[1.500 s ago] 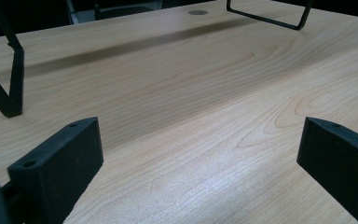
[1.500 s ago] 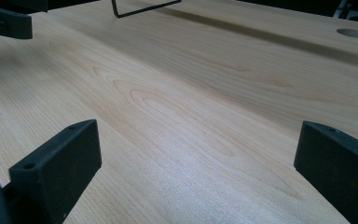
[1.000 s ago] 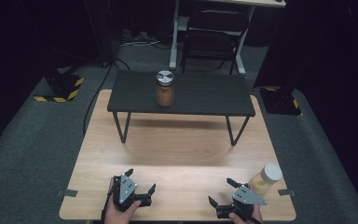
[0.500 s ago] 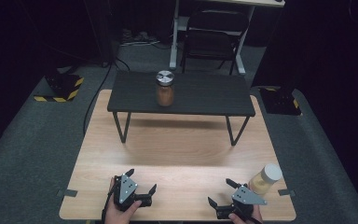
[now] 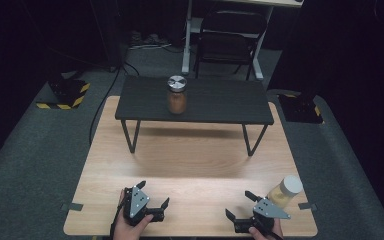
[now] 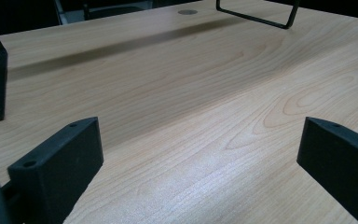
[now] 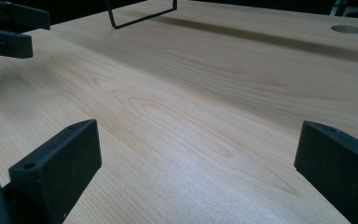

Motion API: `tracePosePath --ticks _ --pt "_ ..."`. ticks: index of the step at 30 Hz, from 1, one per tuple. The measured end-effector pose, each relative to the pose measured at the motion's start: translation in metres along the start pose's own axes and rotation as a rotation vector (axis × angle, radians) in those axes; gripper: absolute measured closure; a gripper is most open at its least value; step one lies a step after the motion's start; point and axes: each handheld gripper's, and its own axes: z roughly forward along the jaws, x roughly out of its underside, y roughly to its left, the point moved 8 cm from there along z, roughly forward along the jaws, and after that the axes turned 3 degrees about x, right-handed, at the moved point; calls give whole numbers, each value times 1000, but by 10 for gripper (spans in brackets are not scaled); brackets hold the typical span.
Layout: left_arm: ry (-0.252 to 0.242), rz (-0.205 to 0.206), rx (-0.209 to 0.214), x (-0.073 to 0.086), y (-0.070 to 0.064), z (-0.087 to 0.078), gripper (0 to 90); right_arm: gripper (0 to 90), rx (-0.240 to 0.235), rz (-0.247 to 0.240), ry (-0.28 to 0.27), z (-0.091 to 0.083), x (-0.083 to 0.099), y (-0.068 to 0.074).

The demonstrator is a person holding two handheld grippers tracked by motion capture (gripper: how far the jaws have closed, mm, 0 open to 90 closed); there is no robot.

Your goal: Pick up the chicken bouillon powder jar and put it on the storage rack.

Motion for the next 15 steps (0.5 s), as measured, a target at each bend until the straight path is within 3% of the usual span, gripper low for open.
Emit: tracePosePath --ticks 4,15 --pt "-1 -4 3 0 1 0 4 4 11 -3 -19 -4 -2 1" --pt "-1 -4 8 0 1 0 4 3 67 5 -156 -41 -18 -4"
